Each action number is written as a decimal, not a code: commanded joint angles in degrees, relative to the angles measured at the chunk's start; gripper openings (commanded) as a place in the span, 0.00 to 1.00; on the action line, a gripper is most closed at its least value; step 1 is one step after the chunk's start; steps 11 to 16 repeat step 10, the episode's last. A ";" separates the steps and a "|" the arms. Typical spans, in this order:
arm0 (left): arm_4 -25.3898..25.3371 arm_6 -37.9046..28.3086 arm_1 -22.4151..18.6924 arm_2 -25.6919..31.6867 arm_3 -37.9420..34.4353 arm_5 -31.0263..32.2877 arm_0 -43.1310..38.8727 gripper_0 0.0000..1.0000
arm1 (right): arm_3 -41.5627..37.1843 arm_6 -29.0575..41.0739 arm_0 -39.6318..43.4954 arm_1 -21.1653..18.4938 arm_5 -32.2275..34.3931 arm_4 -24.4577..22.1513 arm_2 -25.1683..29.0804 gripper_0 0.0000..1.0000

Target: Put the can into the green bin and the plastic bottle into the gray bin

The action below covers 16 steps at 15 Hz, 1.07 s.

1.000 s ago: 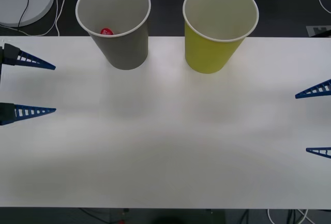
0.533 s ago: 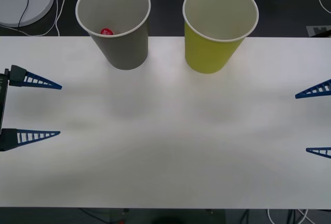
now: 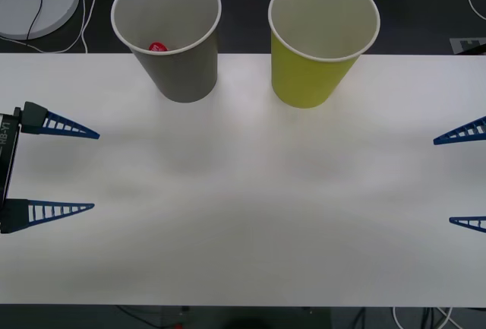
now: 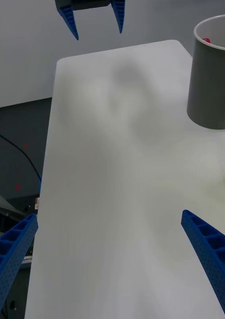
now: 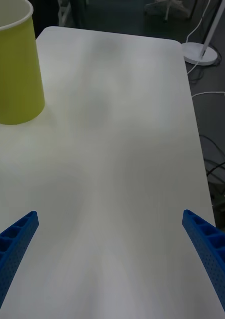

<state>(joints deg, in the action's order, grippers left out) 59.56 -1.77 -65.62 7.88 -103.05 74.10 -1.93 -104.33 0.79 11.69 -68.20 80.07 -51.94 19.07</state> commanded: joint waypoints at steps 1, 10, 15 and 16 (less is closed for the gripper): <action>-0.14 -0.87 -0.03 0.82 -2.07 -0.63 -1.41 1.00 | 0.00 0.00 0.00 0.00 0.00 0.00 0.00 1.00; -0.14 -1.57 -0.03 0.82 -3.03 -0.72 -2.29 1.00 | 0.00 0.00 0.00 0.00 0.00 0.00 0.00 1.00; -0.14 -1.57 -0.03 0.82 -3.03 -0.72 -2.29 1.00 | 0.00 0.00 0.00 0.00 0.00 0.00 0.00 1.00; -0.14 -1.57 -0.03 0.82 -3.03 -0.72 -2.29 1.00 | 0.00 0.00 0.00 0.00 0.00 0.00 0.00 1.00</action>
